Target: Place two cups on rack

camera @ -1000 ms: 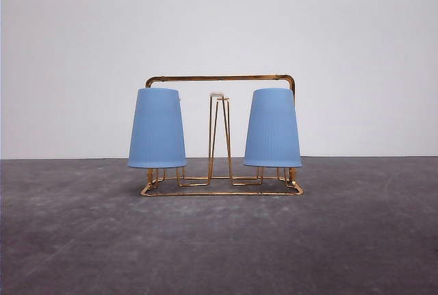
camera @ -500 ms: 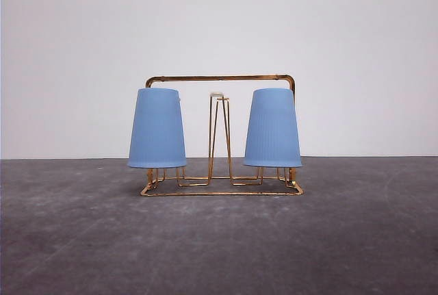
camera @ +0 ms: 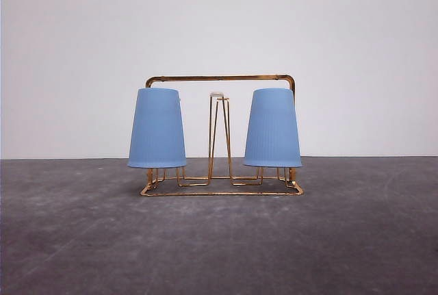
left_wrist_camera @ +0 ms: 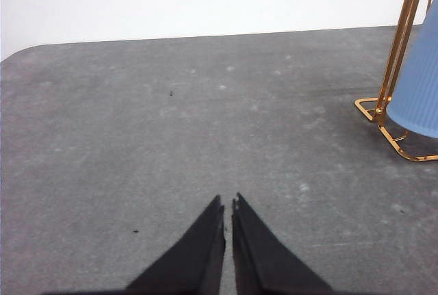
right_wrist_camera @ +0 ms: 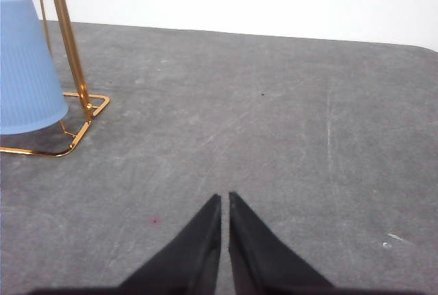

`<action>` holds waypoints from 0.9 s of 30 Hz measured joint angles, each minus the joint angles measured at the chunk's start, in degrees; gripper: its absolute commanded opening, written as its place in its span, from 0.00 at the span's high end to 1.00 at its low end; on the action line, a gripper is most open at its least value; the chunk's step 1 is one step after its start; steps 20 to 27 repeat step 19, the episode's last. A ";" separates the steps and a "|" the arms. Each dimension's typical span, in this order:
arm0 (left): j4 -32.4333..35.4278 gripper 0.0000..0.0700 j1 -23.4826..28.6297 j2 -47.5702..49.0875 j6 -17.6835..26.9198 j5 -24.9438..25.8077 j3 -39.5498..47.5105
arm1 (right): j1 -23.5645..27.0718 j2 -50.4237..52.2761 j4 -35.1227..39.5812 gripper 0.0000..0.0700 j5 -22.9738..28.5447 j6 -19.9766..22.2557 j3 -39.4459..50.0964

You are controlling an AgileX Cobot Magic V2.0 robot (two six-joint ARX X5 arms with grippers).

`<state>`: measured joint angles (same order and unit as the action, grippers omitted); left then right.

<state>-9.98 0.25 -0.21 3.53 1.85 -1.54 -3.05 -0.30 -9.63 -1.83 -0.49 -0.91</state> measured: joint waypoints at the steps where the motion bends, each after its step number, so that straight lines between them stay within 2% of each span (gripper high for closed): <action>1: -0.02 1.00 0.00 0.00 0.00 0.00 0.00 | 0.00 0.00 0.02 0.97 0.00 0.00 0.00; 27: -0.02 1.00 0.00 0.00 0.00 0.00 0.00 | 0.00 0.00 0.00 0.97 0.00 0.00 0.00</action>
